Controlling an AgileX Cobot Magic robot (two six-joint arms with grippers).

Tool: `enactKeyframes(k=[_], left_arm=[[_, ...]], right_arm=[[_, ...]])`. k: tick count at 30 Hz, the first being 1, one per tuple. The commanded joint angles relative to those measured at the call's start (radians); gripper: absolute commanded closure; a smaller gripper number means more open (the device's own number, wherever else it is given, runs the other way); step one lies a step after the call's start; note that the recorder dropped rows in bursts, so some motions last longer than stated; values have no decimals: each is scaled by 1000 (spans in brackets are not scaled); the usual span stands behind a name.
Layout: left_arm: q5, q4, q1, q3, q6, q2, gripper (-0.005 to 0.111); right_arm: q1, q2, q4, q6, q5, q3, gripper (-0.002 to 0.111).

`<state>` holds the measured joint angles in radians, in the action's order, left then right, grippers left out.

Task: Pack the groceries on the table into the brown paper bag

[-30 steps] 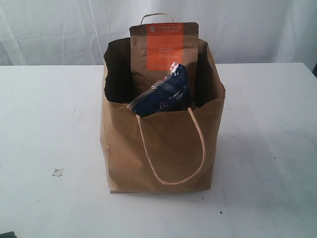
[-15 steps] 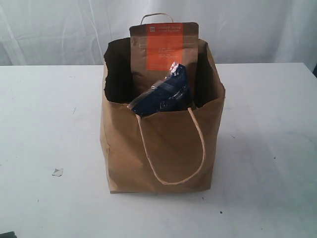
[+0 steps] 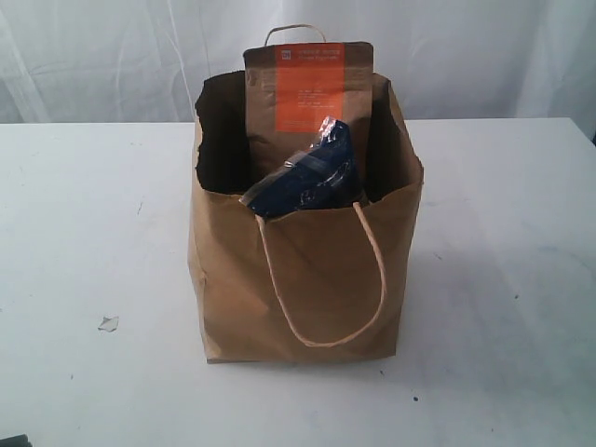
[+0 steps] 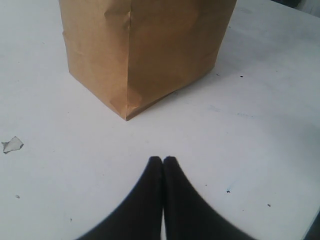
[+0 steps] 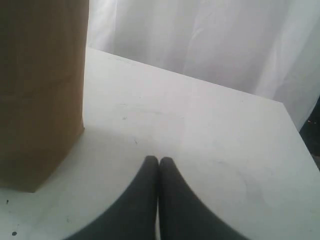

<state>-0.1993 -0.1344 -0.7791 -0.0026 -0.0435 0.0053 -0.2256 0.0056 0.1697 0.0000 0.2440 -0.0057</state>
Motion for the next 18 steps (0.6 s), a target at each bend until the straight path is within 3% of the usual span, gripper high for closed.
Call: enactKeyframes(k=[1,3,5,7,8,9,10,12,15,18], left_arm=[[-5,-7,0,3,0,-5,107],[-5,-7,2,3,0,-5,107],[-5,-7,66,3,0,-5,107],[-5,-7,193,3,0,-5,107],[-5,-7,292,3,0,-5,107],[-5,-7,347,3,0,-5,107],[-5,-7,455,3,0,-5,107],[-5,-7,595,3,0,-5,107],[-5,-7,739,3,0,-5,107],[-5,-7,793,3,0,-5,107]], right_arm=[[8,-6,6,0,-2,6,108],[8,-6,6,0,-2,6,108],[8,-6,6,0,-2,6,108],[8,-6,6,0,-2,6,108],[8,-6,6,0,0,6,108],[8,-6,6,0,0,6,108],[8,-6,6,0,0,6,108],[8,-6,6,0,0,6,108],[8,-6,6,0,0,6,108],[8,-6,6,0,0,6,108]])
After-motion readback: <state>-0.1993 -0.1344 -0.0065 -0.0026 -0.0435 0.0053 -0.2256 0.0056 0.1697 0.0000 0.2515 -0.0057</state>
